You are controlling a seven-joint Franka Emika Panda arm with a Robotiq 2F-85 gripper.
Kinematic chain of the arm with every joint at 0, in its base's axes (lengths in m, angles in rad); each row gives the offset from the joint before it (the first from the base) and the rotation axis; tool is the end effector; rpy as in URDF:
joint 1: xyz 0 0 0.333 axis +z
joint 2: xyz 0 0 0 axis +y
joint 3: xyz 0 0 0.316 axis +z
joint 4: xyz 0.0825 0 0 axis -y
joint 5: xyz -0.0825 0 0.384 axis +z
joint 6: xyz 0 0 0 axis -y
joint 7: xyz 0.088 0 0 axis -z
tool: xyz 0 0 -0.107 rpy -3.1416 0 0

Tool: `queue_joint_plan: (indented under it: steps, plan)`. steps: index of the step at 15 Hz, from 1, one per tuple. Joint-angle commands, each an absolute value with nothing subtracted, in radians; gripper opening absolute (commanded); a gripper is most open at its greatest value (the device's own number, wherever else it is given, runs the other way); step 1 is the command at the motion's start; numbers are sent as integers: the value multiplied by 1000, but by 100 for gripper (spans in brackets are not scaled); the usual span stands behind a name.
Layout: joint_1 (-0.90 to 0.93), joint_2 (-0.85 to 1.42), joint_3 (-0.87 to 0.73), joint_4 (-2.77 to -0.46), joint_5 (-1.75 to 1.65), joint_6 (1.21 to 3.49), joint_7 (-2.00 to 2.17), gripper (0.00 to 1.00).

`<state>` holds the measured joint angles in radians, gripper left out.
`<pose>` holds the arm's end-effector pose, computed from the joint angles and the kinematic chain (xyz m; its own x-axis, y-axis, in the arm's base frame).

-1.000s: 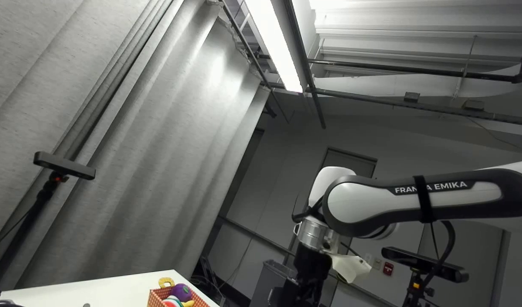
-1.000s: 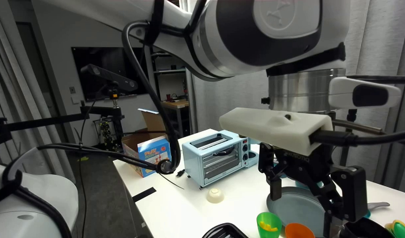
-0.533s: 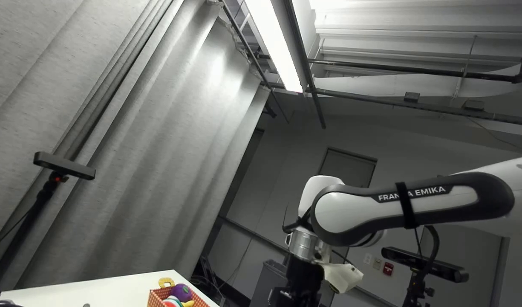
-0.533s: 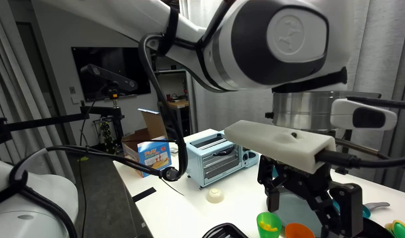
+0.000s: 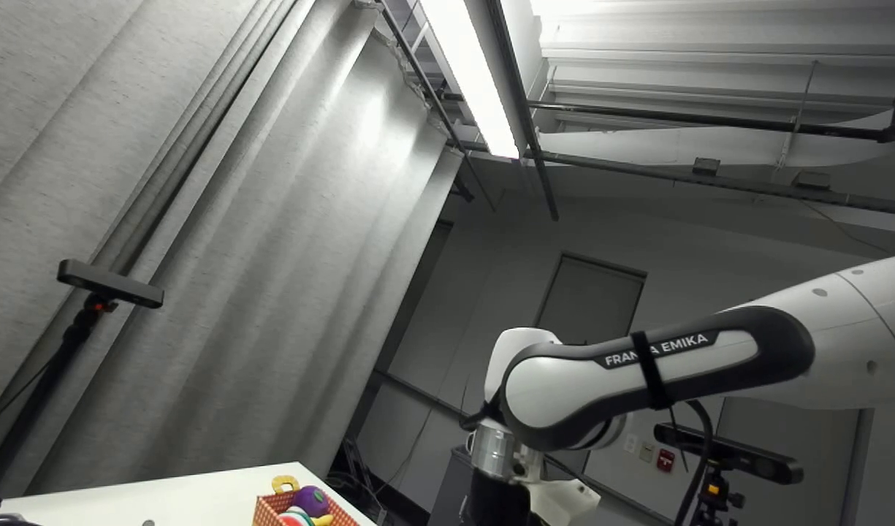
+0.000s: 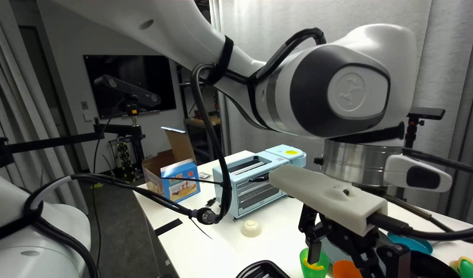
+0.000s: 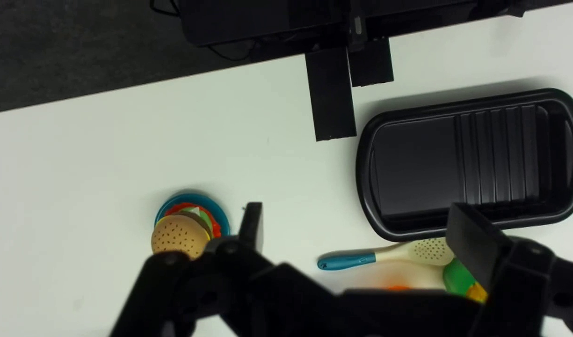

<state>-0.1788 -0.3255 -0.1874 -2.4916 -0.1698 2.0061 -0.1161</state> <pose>0.3813 -0.1565 0.3899 0.9728 -0.1536 -0.1732 -0.1451 -0.9875 0.0608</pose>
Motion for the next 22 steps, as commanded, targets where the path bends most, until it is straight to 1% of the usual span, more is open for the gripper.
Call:
queue_joint_plan:
  steps: [1, 9, 17, 22]
  plan:
    - [-156, -297, -186, -2518, -112, 2034, -131, 100]
    - [-122, -228, -148, -2560, -6, 2080, -84, 100]
    - [-119, -95, -106, -2579, 82, 2325, 115, 100]
    - [-121, -2, -105, -2561, 88, 2424, 264, 100]
